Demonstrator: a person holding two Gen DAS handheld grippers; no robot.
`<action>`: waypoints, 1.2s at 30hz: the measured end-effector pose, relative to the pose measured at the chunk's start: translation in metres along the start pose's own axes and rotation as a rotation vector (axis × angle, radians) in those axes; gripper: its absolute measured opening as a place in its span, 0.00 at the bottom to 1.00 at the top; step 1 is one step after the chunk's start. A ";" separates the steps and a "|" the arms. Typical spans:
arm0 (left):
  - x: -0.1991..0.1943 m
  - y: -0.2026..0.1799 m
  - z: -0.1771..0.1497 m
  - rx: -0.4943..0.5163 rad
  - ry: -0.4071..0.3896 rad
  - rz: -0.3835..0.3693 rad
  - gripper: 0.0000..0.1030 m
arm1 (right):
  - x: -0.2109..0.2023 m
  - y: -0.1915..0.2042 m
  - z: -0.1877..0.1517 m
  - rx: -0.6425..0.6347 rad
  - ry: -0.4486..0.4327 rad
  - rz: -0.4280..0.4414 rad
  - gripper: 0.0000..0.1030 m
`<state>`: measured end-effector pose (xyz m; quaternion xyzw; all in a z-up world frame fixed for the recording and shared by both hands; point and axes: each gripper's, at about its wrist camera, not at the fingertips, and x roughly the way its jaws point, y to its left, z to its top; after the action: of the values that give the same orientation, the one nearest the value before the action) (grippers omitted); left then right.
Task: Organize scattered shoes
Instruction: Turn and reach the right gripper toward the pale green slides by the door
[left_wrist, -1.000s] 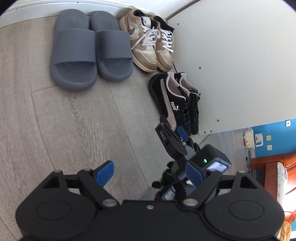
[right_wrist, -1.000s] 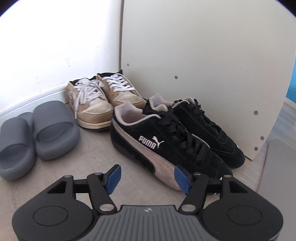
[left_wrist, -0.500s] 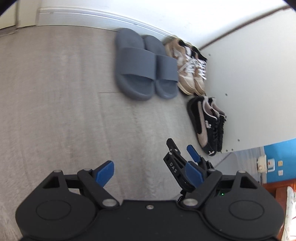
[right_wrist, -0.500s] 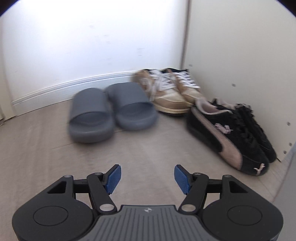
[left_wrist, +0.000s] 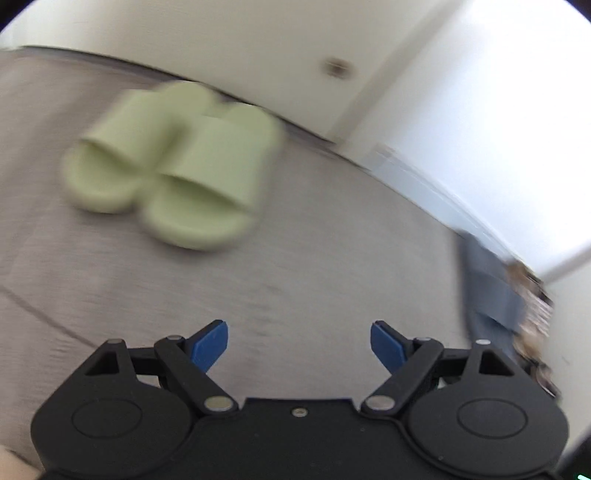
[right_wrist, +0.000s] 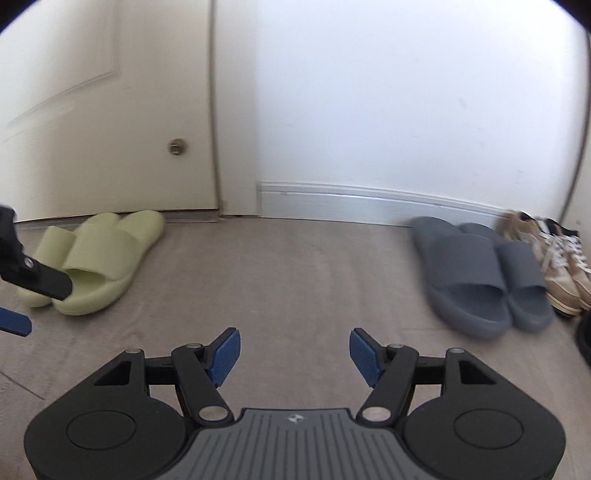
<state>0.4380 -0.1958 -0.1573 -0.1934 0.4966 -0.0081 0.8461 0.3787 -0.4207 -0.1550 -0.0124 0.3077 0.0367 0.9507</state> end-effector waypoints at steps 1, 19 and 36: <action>0.002 0.014 0.006 0.002 -0.028 0.056 0.83 | 0.005 0.017 0.004 -0.016 -0.007 0.038 0.65; -0.023 0.136 0.039 -0.315 -0.307 0.108 0.83 | 0.104 0.200 0.025 -0.153 0.083 0.280 0.65; -0.017 0.165 0.040 -0.406 -0.258 0.090 0.83 | 0.144 0.236 0.025 -0.113 -0.003 0.208 0.69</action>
<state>0.4335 -0.0269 -0.1817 -0.3366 0.3841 0.1541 0.8458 0.4916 -0.1748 -0.2191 -0.0339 0.3033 0.1523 0.9401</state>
